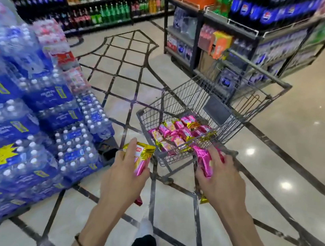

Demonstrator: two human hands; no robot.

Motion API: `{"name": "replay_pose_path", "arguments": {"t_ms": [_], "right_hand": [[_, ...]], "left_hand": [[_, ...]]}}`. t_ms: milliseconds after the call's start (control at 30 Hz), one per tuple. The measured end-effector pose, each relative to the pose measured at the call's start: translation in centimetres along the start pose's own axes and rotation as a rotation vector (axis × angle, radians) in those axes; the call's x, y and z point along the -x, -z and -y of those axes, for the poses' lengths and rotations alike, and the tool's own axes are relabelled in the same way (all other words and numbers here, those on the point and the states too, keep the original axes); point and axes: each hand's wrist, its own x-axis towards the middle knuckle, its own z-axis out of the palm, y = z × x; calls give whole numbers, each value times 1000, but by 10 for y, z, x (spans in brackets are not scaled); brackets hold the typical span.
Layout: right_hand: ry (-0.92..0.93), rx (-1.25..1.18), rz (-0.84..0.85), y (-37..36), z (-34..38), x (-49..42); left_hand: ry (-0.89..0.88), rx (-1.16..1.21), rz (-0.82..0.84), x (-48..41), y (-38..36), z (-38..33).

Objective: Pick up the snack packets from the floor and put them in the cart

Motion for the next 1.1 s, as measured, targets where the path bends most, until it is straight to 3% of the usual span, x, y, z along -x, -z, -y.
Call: {"name": "replay_pose_path", "arguments": {"t_ms": [367,767,933,1100], "right_hand": [[51,130,78,-29,9,-200],[52,30,226,-63,-24,-368],[218,81,345,-90,-50,-446],[430,256,437,-127,-68,-520]], "left_hand": [[37,106,50,-207,-71,-28],[179,100,73,-361,-116,-57],[412,220,32,-382,-163,-70],[613,197,-17,-394,-222,-82]]}}
